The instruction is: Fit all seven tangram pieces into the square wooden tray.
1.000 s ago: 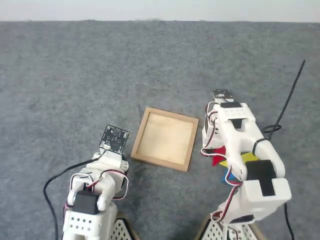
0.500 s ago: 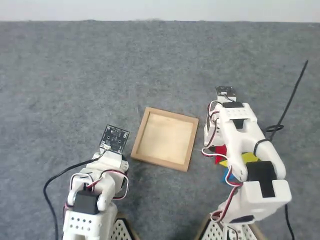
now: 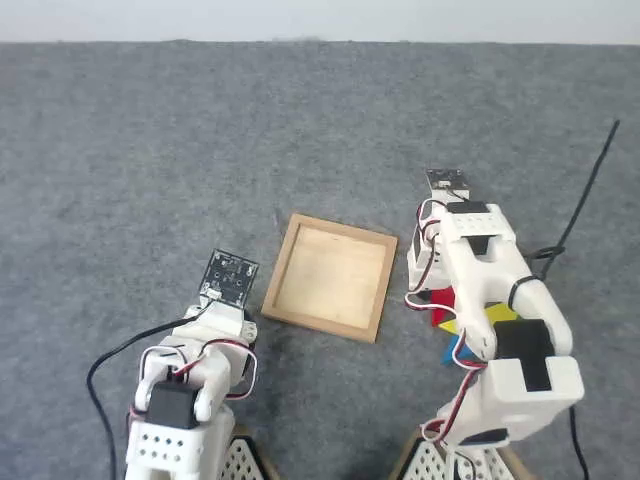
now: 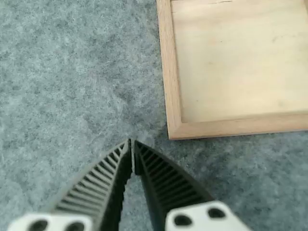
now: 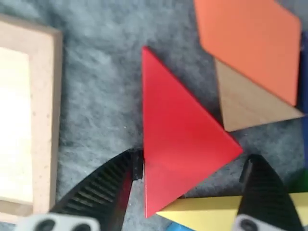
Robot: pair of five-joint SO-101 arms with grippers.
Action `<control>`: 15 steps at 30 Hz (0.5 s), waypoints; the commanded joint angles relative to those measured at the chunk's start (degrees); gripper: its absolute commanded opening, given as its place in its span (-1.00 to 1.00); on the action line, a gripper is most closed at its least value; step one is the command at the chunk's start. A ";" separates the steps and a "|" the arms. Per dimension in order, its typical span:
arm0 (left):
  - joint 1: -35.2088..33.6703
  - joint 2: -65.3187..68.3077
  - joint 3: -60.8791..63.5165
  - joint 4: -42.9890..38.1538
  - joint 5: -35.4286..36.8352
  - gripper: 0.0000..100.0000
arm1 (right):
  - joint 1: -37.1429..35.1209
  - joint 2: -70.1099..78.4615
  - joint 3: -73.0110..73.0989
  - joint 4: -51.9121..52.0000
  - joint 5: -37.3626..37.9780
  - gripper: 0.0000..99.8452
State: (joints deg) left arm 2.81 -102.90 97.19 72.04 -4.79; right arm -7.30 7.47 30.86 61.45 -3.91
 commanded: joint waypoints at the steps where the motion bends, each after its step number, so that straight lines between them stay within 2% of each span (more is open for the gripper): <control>1: -0.26 -1.23 -0.66 0.26 0.26 -0.97 | 1.54 -4.35 -4.31 -4.62 1.23 -0.39; 15: -0.26 -1.23 -0.66 0.26 0.26 -0.97 | 0.75 -4.35 -2.64 -5.32 1.05 -0.41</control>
State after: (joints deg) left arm 2.81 -102.90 97.19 72.04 -4.79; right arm -7.30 7.47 30.95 58.46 -2.51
